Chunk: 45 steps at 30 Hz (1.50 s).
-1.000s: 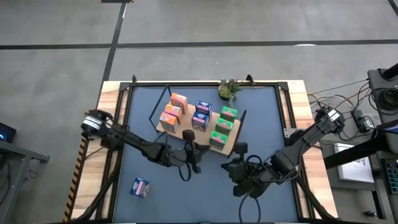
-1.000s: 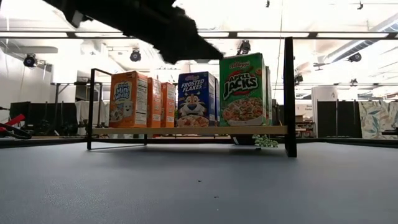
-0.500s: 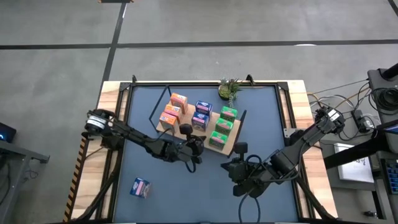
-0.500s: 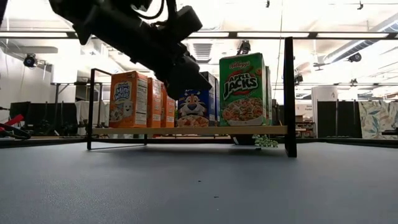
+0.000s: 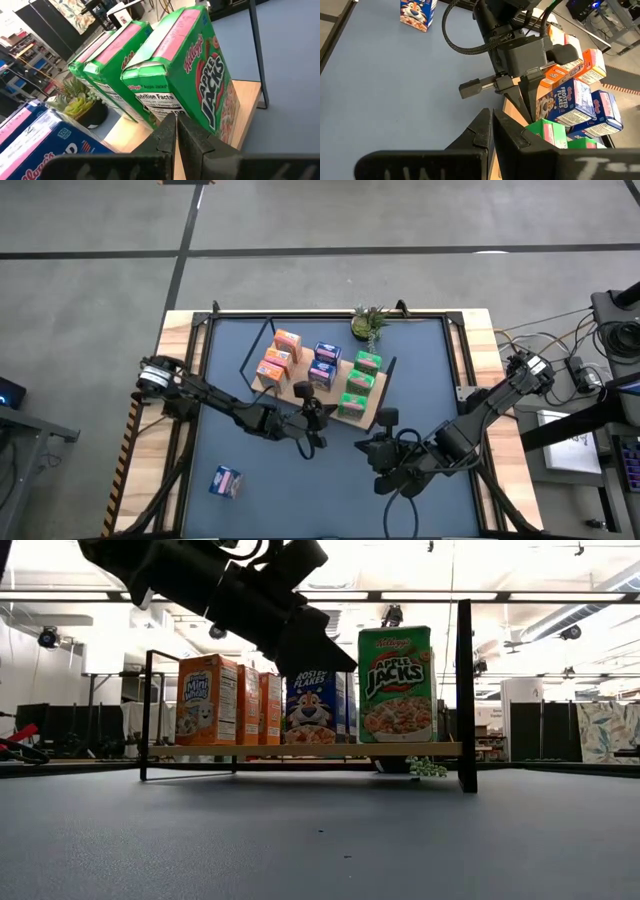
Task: Stack cereal on shelf
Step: Put the green cereal box on the shelf aligned with other green cereal boxes, then put the blue cereal box on the shelf aligned with other blue cereal boxes
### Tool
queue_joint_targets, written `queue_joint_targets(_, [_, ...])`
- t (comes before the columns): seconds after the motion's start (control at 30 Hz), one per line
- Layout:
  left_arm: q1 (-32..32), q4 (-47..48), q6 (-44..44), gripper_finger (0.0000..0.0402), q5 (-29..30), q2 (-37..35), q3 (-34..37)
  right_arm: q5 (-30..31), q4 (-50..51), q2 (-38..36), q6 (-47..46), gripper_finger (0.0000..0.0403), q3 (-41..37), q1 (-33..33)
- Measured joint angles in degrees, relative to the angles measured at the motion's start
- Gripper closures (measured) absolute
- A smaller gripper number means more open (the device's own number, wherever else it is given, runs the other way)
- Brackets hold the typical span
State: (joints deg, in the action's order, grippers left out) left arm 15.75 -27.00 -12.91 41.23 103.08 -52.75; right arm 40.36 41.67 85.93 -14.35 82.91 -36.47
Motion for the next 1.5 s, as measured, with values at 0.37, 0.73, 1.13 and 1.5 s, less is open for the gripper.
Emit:
queue_joint_targets(0.37, [1.2,2.6,0.0,0.0401,2.1,-0.2,0.0,0.1,0.0,0.0,-0.1,0.0394,0.0,0.0])
queue_joint_targets(0.73, [1.6,-0.6,-3.3,0.0402,-9.2,1.9,-0.1,0.1,0.0,0.0,-0.1,0.0394,0.0,0.0])
queue_joint_targets(1.13, [-0.7,-1.0,-1.6,0.0401,-7.3,2.5,-0.1,0.2,0.0,0.0,-0.7,0.0394,0.0,0.0])
queue_joint_targets(1.5, [1.0,-0.1,-1.4,0.0402,-7.3,1.4,-0.1,0.2,0.0,0.0,-0.3,0.0394,0.0,0.0])
